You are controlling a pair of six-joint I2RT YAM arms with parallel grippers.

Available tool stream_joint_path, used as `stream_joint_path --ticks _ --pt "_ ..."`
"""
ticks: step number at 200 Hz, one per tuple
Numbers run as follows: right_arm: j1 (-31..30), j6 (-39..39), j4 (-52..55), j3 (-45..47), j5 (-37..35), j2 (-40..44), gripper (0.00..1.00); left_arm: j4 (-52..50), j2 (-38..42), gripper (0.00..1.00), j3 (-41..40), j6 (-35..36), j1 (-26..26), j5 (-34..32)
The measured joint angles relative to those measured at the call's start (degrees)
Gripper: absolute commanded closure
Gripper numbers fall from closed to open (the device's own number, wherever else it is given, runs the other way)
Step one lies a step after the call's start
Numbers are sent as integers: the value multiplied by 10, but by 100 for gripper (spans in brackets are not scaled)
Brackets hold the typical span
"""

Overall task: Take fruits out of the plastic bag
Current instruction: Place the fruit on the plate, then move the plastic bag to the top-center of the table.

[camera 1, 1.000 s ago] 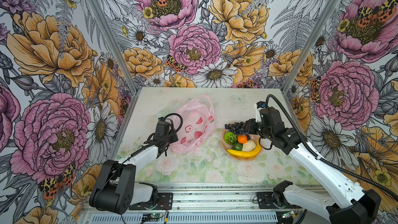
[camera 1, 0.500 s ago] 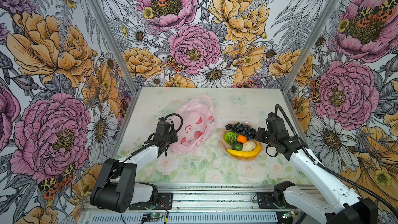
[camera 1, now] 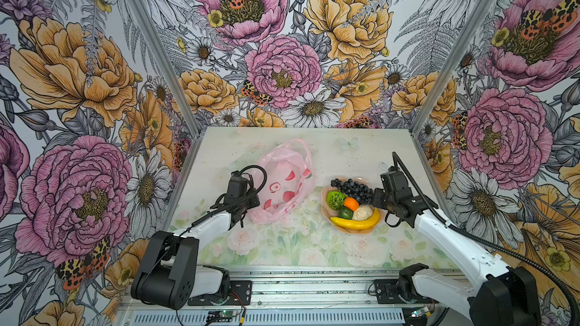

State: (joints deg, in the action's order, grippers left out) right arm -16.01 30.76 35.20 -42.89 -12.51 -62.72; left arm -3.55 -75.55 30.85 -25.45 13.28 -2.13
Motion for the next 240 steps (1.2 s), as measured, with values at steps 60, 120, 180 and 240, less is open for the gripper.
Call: stream_joint_path --ticks 60,120,180,240 --pt "19 -6 -8 0 -21 -27 100 0 0 99 0 0 1 0" --pt "21 -18 -15 0 -17 -27 100 0 0 99 0 0 1 0" --pt "21 -31 -16 0 -3 -14 55 0 0 99 0 0 1 0" --pt "26 -29 -14 -9 19 54 29 -14 -33 99 42 -11 10 7"
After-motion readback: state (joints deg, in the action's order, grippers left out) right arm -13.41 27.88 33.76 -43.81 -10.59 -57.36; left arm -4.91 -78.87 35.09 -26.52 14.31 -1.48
